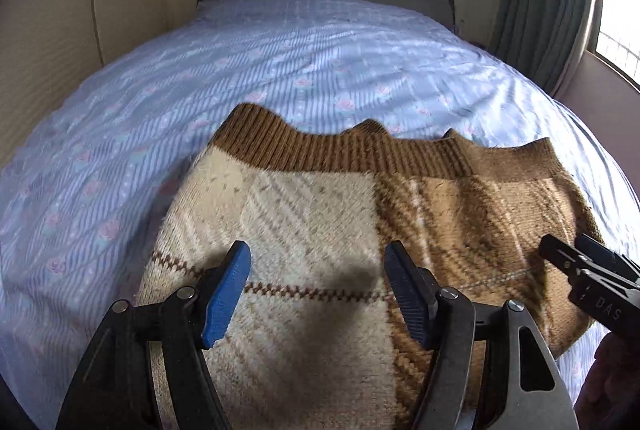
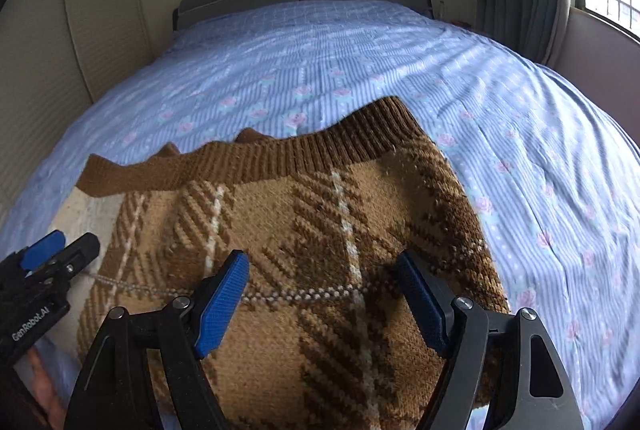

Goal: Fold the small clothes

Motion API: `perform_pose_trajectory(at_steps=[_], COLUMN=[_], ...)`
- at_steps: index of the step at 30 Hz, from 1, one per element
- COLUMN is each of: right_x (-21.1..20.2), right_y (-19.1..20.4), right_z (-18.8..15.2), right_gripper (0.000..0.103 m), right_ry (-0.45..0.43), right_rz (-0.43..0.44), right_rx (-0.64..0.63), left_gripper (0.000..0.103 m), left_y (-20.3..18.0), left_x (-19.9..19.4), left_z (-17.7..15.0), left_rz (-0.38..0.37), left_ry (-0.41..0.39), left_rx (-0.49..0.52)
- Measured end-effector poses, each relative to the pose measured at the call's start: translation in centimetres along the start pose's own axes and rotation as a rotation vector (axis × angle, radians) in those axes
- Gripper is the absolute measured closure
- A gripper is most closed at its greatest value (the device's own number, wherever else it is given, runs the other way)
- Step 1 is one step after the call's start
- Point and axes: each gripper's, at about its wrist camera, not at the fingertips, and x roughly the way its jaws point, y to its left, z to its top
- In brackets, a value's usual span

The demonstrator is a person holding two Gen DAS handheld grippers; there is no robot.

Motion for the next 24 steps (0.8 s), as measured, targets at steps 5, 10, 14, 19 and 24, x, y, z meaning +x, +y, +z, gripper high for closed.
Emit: perform_pose_trajectory(at_steps=[5,10,14,19,24], right_x=[0.8,-0.2,-3.8,-7.3,-7.4], right_y=[0.1,-0.3,-2.6,-6.1,-8.6], right_z=[-0.3,0.1,-1.0,-4.0,-6.6], right_gripper=[0.024,0.022,0.022,0.022,0.022], right_ry=[0.003,0.000,-0.038,-0.045,-0.005], right_rz=[-0.024,0.004,0.046,0.136,0.226], right_rx=[-0.039,0.004,0.119,0.297,0.472], left_gripper=[0.033,0.034,0.034,0.031,0.029], left_y=[0.1,0.0,-0.4,-1.4,-2.3], left_x=[0.4,-1.4,-4.3,-8.0,-9.3], left_z=[-0.7,-0.8,-1.1,-2.5,-3.9], left_rz=[0.029,0.025,0.018,0.007,0.021], left_ry=[-0.014,-0.039,-0.076,-0.097,-0.094], left_rx=[0.044,0.003,0.007,0.005,0.005])
